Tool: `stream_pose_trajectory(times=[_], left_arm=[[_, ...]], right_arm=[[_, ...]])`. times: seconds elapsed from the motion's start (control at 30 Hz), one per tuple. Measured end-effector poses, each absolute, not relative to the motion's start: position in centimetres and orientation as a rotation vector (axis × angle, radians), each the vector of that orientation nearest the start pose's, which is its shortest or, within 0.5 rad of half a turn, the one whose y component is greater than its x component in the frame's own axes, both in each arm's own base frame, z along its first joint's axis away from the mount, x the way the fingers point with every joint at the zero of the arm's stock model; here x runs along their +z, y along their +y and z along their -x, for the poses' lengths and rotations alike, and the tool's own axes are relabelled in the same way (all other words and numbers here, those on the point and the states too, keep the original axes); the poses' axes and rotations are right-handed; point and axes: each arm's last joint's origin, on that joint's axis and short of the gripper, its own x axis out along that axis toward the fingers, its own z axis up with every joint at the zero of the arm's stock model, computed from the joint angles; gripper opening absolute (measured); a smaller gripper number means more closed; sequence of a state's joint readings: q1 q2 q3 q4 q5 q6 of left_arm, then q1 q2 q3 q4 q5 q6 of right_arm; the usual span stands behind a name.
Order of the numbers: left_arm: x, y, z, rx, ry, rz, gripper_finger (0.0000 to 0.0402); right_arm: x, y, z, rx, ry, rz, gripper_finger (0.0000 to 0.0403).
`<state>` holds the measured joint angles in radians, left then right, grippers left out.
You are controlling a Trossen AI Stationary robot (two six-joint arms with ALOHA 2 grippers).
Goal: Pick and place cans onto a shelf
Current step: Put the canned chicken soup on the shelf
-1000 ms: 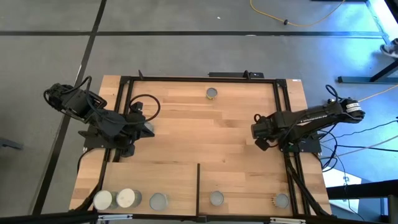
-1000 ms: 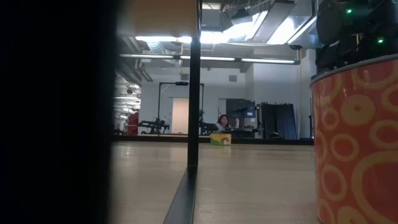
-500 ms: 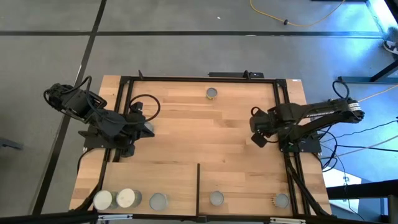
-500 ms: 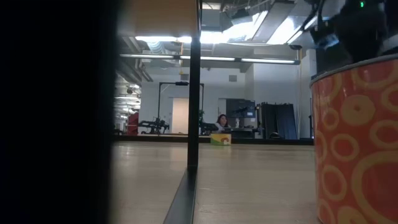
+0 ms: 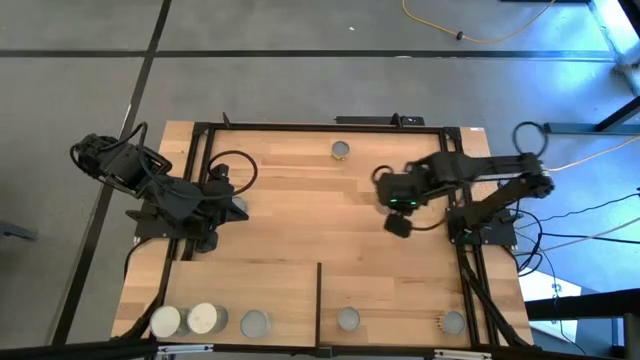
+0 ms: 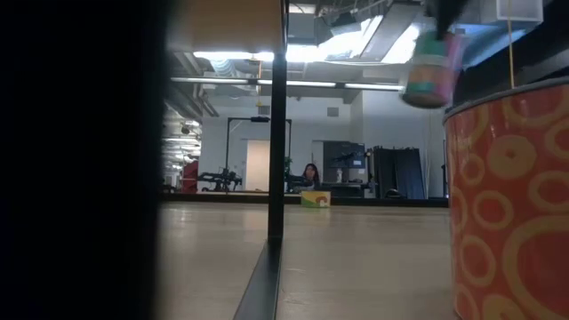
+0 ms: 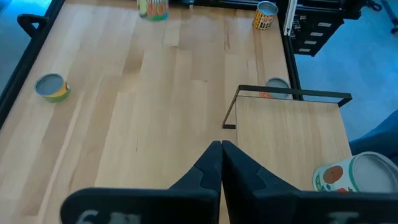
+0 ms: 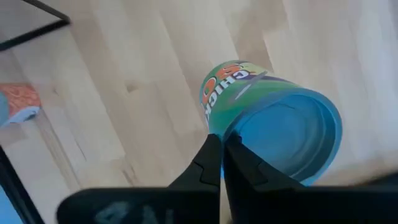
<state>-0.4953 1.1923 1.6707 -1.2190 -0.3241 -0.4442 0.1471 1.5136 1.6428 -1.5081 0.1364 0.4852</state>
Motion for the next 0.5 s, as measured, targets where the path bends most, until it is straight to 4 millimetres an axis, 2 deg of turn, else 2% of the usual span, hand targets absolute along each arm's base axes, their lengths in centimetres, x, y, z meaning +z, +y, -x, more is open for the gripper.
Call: stream_pose_trajectory(times=[0.17, 0.3, 0.5], left_arm=[[45.1, -7.9, -16.5, 0.000, 0.697, 0.155, 0.0000], [45.1, -7.9, -16.5, 0.000, 0.697, 0.156, 0.0000], [45.1, -7.9, -16.5, 0.000, 0.697, 0.156, 0.0000]], right_arm=[[36.4, 4.1, -30.6, -0.208, 1.336, -0.074, 0.0006], [35.8, 4.5, -33.8, -0.136, 1.340, 0.015, 0.0006], [33.5, 4.0, -37.7, -0.083, 1.358, 0.062, 0.0006]])
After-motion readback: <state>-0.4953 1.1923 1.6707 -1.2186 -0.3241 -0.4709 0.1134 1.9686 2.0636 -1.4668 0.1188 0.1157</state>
